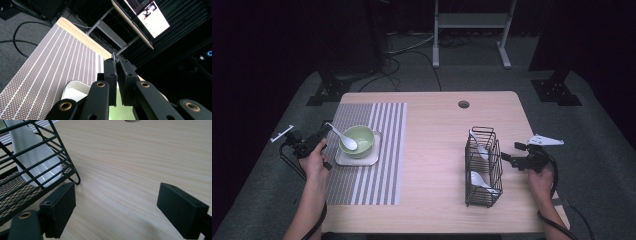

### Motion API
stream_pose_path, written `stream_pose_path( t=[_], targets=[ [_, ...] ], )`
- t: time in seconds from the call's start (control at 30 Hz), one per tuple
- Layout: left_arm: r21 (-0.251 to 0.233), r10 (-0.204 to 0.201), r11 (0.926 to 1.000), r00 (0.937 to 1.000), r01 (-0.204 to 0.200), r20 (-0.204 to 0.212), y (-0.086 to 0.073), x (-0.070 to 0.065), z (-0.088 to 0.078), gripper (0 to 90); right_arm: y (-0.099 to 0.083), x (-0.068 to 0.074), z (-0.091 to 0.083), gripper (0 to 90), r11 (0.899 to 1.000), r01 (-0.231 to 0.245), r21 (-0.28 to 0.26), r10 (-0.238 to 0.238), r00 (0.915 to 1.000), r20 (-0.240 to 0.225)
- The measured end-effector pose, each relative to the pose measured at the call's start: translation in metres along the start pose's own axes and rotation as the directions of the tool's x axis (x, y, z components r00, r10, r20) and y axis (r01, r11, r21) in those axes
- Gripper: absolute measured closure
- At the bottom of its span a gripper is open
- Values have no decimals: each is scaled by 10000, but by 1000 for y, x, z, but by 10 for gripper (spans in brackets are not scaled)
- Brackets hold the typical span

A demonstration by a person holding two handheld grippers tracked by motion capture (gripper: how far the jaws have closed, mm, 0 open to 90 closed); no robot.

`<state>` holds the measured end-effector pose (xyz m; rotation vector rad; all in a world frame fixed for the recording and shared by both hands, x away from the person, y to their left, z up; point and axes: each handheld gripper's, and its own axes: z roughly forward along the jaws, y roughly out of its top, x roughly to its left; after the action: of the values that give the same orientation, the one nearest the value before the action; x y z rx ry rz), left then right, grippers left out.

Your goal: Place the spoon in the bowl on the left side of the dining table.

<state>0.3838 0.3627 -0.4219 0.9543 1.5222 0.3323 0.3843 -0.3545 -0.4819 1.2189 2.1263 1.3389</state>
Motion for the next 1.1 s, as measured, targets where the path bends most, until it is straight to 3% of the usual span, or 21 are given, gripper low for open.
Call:
stream_pose_path(
  t=[0.77, 1.1],
  targets=[
    [237, -232, 9995, 9997, 232, 3, -6, 16, 2, 839, 0, 0, 0, 143, 10000, -14, -15, 14, 10000, -23],
    [337, -223, 9992, 9997, 225, -63, -8, 22, 0, 777, 0, 0, 0, 143, 9999, -93, -45, 93, 9999, -46]
  ],
)
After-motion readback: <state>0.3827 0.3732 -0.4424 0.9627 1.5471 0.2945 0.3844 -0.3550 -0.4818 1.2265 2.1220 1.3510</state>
